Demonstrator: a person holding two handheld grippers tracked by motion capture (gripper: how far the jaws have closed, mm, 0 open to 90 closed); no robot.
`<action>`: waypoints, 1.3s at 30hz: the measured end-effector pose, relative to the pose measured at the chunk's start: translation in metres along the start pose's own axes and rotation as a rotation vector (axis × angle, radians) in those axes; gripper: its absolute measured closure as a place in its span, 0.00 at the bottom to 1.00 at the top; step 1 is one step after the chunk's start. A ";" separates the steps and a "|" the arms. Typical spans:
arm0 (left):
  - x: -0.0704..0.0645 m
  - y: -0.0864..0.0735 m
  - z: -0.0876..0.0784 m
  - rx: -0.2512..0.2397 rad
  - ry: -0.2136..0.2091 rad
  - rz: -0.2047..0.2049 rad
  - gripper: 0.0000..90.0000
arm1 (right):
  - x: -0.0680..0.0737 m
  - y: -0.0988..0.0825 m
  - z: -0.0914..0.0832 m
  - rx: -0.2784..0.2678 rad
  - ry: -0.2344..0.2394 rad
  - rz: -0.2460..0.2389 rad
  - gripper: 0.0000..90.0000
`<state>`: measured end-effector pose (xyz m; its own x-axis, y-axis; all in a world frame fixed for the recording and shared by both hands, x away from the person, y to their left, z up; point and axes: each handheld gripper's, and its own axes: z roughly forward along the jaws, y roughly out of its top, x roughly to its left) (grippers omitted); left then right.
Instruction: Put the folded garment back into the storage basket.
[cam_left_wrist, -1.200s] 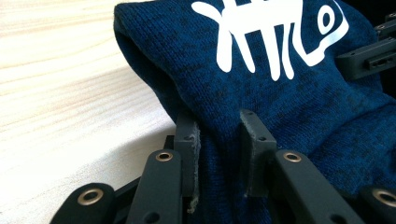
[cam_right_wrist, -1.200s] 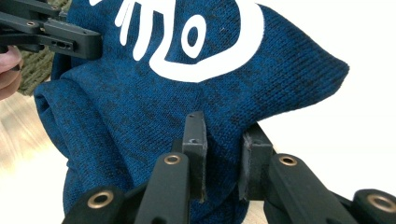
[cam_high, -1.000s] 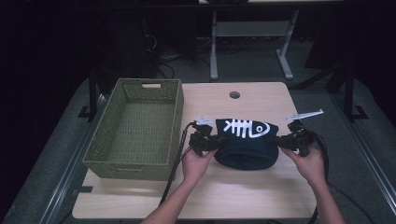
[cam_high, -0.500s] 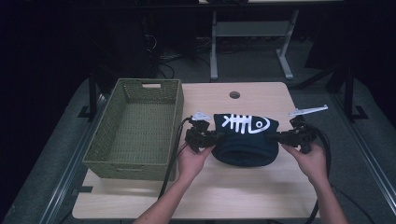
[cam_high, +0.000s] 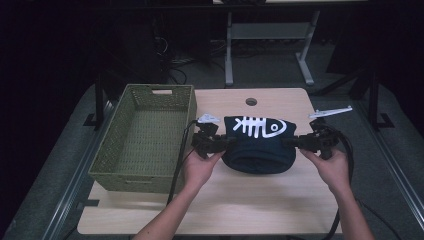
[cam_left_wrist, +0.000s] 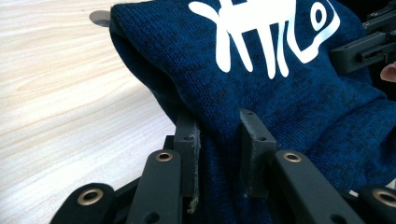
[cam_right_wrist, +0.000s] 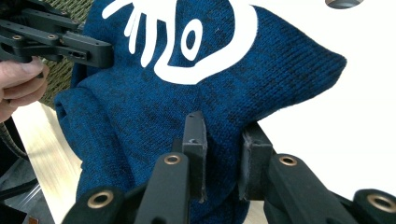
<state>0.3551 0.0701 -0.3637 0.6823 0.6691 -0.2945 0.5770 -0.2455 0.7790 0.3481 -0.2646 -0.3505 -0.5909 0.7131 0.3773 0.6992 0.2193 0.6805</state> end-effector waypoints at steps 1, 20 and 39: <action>0.001 0.001 -0.002 0.001 -0.001 0.000 0.80 | 0.001 0.001 0.000 -0.001 0.003 -0.004 0.84; 0.012 0.012 -0.033 -0.022 -0.016 0.017 0.80 | 0.021 0.025 -0.001 -0.017 0.024 -0.036 0.84; 0.020 0.022 -0.056 -0.031 -0.002 0.026 0.80 | 0.039 0.046 0.001 -0.025 0.041 -0.058 0.84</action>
<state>0.3562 0.1172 -0.3216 0.6976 0.6616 -0.2750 0.5451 -0.2410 0.8030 0.3579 -0.2262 -0.3054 -0.6465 0.6717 0.3616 0.6532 0.2425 0.7174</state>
